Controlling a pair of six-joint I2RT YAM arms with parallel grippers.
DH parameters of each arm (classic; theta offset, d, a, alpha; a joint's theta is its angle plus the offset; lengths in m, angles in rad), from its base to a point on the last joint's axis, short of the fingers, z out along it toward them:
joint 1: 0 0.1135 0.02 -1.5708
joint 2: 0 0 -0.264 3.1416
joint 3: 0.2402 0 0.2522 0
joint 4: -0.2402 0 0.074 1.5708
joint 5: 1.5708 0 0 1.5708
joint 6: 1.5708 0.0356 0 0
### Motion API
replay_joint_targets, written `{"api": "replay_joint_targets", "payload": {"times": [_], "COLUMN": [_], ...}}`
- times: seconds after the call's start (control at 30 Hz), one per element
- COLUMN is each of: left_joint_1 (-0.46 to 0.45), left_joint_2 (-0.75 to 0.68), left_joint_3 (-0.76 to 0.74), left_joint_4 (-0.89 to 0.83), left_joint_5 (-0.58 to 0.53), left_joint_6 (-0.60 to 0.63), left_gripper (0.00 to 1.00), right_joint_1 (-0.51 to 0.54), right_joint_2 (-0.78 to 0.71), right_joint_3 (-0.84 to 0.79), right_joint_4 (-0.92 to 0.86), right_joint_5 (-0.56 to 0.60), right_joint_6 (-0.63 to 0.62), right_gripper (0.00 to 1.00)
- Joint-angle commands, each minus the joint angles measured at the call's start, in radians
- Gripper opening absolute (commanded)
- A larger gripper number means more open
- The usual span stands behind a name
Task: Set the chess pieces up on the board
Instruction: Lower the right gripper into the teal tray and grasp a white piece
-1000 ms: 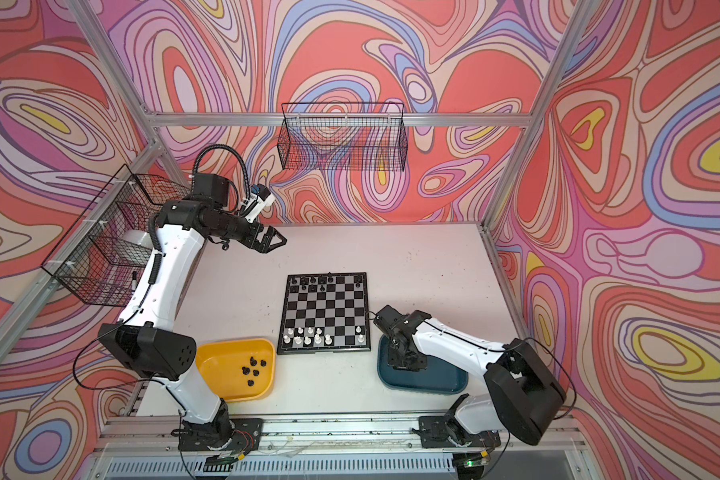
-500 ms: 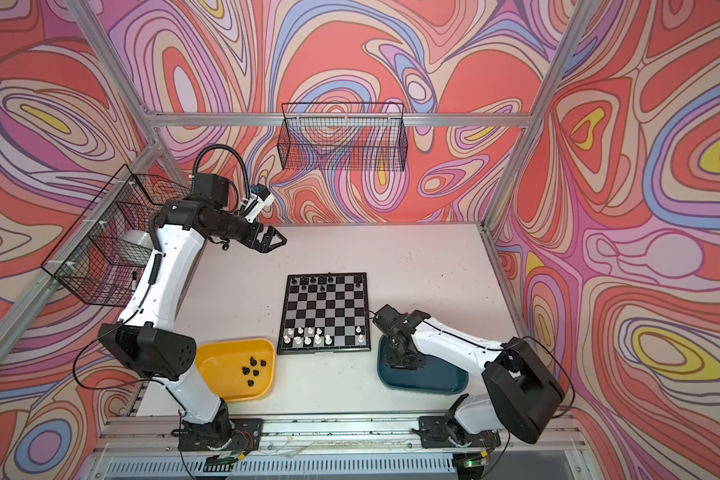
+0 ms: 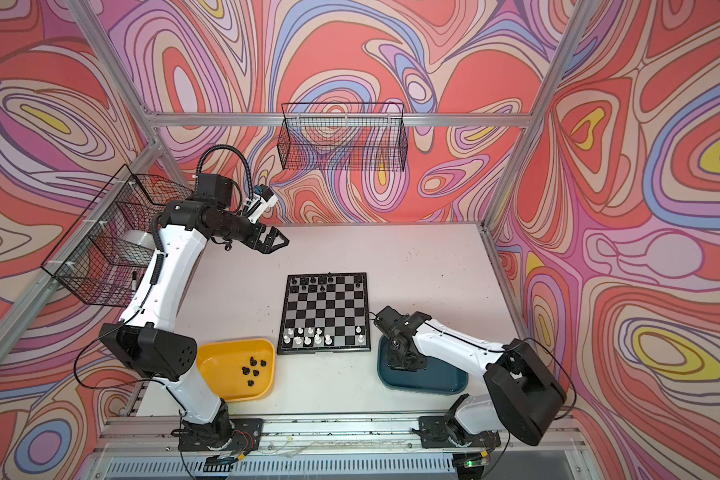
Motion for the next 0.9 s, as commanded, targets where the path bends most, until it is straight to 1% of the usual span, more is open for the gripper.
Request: {"api": "replay_joint_targets", "payload": {"times": [0.0,0.13,0.33,0.63,0.87], "left_joint_1": [-0.007,-0.011,-0.026,-0.034,-0.037], "left_joint_2": [-0.019,-0.018,-0.02,-0.028,-0.037], "left_joint_3": [0.015,0.014,0.014,-0.001,-0.009], "left_joint_4": [-0.002,0.002,0.001,0.007,0.012], "left_joint_5": [-0.008,-0.012,-0.018,-0.018,-0.049], "left_joint_6": [0.011,0.006,0.006,-0.003,0.001], "left_gripper": [0.97,0.97,0.97,0.97,0.98], "right_joint_1": [-0.003,-0.003,-0.003,-0.003,-0.003], "right_joint_2": [-0.019,-0.015,-0.009,-0.016,-0.046], "right_joint_3": [-0.009,-0.005,-0.014,-0.022,-0.025], "right_joint_4": [0.006,0.009,0.023,0.02,-0.003], "right_joint_5": [0.013,0.019,0.017,0.017,0.028], "right_joint_6": [0.007,0.007,0.008,0.009,0.023], "right_gripper": [0.12,0.17,0.17,0.13,0.08]}}
